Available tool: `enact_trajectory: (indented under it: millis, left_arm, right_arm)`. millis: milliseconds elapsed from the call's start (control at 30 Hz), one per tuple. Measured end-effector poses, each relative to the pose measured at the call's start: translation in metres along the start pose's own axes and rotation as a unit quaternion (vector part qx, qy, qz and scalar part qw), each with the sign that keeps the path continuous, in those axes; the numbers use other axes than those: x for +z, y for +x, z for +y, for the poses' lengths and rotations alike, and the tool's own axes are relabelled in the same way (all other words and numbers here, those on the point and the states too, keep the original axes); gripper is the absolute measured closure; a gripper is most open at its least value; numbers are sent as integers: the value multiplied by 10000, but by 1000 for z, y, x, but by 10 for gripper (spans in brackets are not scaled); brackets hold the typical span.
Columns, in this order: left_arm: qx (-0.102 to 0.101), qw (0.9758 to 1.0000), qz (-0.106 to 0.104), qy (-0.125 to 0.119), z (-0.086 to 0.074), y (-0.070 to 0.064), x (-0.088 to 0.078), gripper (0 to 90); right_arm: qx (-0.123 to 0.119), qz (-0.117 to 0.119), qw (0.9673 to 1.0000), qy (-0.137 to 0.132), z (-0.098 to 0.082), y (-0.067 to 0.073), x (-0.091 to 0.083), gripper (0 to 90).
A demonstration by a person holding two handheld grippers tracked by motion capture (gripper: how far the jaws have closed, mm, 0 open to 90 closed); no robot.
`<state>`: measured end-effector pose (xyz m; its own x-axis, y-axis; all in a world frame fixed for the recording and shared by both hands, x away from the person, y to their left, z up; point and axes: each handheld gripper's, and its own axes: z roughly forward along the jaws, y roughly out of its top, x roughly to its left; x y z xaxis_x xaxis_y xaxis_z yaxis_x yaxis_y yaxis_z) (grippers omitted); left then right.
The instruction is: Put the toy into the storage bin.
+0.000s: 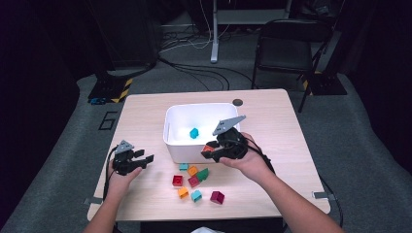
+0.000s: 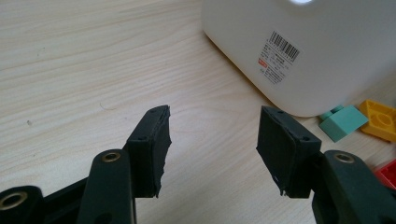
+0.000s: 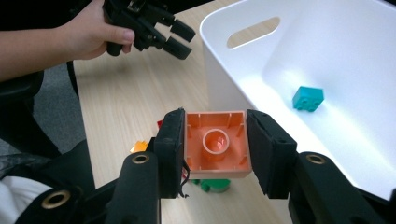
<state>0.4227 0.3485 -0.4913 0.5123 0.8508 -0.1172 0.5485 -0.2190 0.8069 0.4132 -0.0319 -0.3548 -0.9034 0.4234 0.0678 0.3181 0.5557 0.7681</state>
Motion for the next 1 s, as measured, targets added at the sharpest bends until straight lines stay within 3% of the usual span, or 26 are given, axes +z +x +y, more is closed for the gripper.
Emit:
enact_trajectory:
  millis: [600, 700, 1000]
  left_arm:
    - [1, 10000, -25, -49, 0, 0, 0, 436]
    - [13, 10000, -39, -1, 0, 0, -1, 436]
    - [11, 10000, -21, 4, -1, -1, -2, 436]
  right_arm:
    - [174, -306, 9994, -18, 43, -36, 10, 581]
    - [243, -351, 9991, -25, 50, -42, 17, 581]
    - [140, -279, 9995, 38, 65, -57, 39, 581]
